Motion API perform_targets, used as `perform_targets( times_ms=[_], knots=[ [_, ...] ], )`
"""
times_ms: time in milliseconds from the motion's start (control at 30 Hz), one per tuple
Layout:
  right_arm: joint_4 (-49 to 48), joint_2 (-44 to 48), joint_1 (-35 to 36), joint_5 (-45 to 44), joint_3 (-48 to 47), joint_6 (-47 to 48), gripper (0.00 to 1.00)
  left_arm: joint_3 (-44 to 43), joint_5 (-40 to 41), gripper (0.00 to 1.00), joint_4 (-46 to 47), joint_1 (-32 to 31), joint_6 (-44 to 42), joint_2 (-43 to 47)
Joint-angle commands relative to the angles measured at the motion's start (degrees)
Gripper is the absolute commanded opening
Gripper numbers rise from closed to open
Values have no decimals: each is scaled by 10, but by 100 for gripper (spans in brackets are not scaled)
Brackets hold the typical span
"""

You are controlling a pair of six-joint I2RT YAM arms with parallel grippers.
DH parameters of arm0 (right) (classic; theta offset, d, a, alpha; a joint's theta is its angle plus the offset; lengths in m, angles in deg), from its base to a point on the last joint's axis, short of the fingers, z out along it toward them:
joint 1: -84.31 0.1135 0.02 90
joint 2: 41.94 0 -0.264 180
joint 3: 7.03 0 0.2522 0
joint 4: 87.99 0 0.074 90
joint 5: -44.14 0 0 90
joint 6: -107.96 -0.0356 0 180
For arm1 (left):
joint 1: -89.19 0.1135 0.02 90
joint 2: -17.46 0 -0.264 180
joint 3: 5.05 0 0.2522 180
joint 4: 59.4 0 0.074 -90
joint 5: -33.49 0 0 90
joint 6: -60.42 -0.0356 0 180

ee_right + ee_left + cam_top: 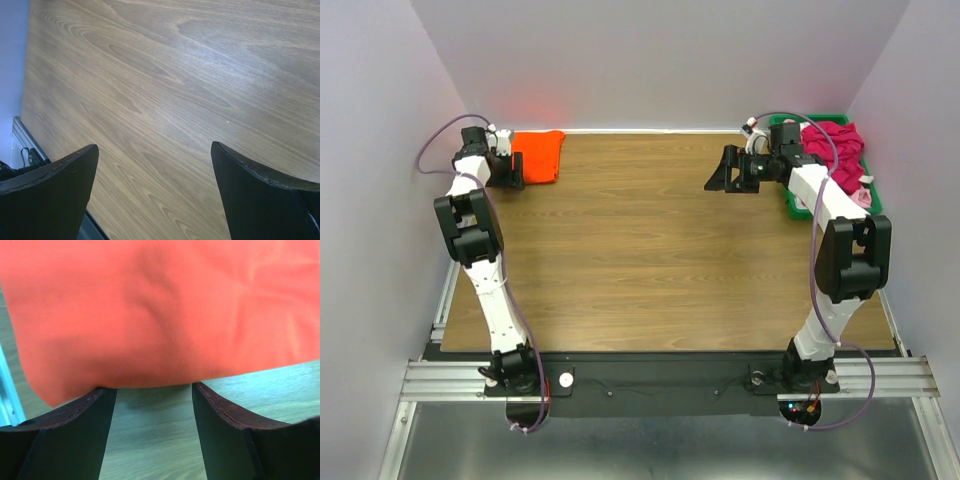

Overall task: Fold and stack the t-shirts
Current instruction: Neatly place the folded tshirt to the corner

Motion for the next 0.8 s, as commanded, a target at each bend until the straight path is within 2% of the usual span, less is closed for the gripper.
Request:
perform_targets(
  times_ms=[0,233,767],
  knots=[
    [-5,-5,-4,-1,-18,8,100,65,-40,73,0,-22,25,37],
    [-5,-6,-4,3,-17,6,100,77,-52,74,7,-41,42,38],
    [-4,-3,-4,-2,-12,10,100,-68,-9,73,-10,-40,51,-47]
  ],
)
